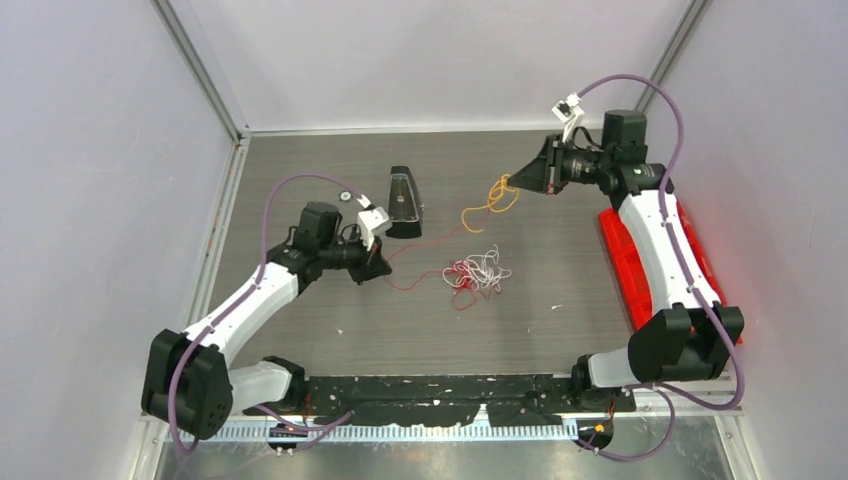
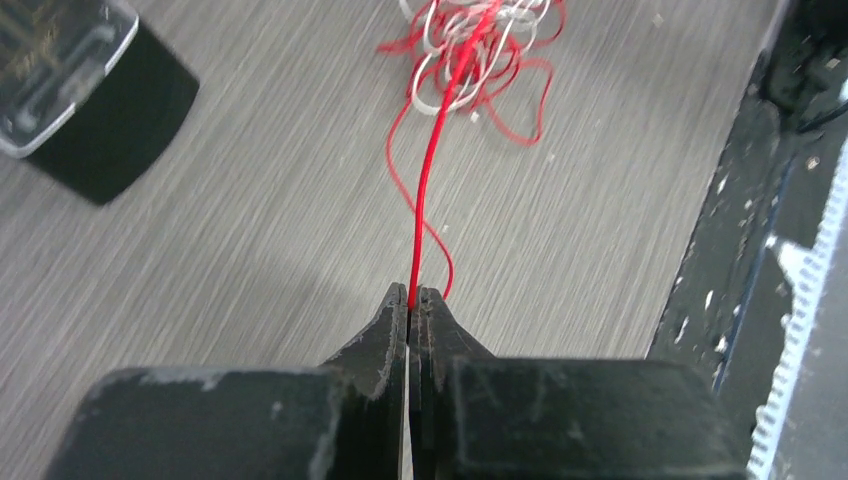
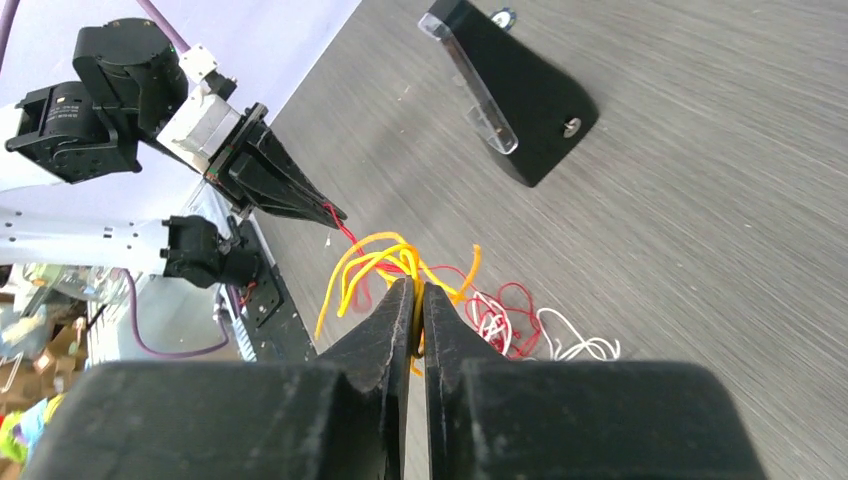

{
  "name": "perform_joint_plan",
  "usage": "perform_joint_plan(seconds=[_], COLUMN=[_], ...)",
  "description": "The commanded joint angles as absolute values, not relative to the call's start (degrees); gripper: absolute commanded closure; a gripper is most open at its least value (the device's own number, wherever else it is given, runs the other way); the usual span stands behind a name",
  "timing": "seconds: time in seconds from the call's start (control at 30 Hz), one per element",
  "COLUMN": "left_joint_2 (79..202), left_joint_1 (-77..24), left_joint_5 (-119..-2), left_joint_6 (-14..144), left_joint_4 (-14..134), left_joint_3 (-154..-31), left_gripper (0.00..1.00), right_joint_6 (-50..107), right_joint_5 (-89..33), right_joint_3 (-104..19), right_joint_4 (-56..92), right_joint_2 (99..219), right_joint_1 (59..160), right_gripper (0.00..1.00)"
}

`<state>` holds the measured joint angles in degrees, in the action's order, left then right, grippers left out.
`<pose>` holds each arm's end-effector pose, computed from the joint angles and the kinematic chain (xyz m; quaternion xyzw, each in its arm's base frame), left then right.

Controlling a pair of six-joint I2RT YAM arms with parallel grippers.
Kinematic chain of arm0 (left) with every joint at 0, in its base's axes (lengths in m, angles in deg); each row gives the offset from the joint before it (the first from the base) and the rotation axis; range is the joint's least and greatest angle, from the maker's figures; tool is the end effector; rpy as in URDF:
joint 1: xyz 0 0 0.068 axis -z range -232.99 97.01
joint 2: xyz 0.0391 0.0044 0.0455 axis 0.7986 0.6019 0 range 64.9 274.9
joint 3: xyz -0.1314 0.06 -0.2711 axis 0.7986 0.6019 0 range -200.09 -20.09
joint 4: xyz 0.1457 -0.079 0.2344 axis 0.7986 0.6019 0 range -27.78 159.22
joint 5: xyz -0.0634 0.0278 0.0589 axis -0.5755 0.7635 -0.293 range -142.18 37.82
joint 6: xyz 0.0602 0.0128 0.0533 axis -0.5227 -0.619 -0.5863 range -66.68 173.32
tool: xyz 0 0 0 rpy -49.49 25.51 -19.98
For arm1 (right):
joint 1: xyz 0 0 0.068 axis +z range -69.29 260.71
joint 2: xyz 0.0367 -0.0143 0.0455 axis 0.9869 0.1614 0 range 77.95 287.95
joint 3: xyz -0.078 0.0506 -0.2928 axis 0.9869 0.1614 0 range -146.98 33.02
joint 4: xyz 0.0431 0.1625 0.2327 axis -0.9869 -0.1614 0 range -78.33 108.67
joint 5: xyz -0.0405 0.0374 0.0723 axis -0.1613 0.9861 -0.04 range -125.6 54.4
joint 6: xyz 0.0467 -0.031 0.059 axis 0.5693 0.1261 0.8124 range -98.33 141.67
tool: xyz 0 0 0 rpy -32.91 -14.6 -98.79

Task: Untangle the cables

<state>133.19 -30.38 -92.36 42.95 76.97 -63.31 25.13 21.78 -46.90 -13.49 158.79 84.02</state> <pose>0.2405 -0.1496 0.2487 0.3811 0.7742 -0.3518 0.3628 0.3354 0.0789 0.4036 -0.2278 0.7715 0.4460 0.3924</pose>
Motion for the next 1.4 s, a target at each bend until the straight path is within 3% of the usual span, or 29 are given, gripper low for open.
perform_joint_plan(seconds=[0.0,0.2,0.43,0.83,0.87,0.93,1.1,1.37], left_joint_2=[132.2,131.8,133.7,138.1,138.2,138.0,136.3,134.4], left_joint_1=[-33.6,-38.4,-40.4,-40.3,-40.3,-40.1,-38.8,-36.6], left_joint_5=[-90.5,-87.9,-88.1,-83.5,-84.3,-85.8,-85.5,-83.8], left_joint_6=[33.7,27.0,25.6,21.2,21.7,23.2,26.7,30.3], left_joint_4=[87.9,92.3,93.0,93.7,93.6,93.5,92.2,91.8], left_joint_3=[-64.1,-64.2,-65.8,-64.8,-65.0,-65.5,-67.0,-68.6], left_gripper=[1.0,1.0,1.0,1.0,0.98,0.78,0.47,0.1], right_joint_6=[24.9,18.6,9.7,-7.8,-10.1,-12.6,-18.5,-35.9], right_joint_5=[26.0,26.7,24.5,18.1,17.1,13.5,0.6,-12.3], right_joint_3=[-47.0,-49.5,-56.6,-79.8,-81.0,-82.8,-79.9,-66.1], right_joint_4=[-12.9,-20.2,-32.9,-55.7,-59.0,-61.8,-64.7,-66.9], right_joint_2=[153.9,153.9,152.8,156.6,157.1,157.3,154.1,148.2], right_joint_1=[80.0,75.2,70.3,56.0,55.8,55.4,54.8,47.4], right_gripper=[0.88,0.94,0.95,0.94,0.95,0.95,0.95,0.95])
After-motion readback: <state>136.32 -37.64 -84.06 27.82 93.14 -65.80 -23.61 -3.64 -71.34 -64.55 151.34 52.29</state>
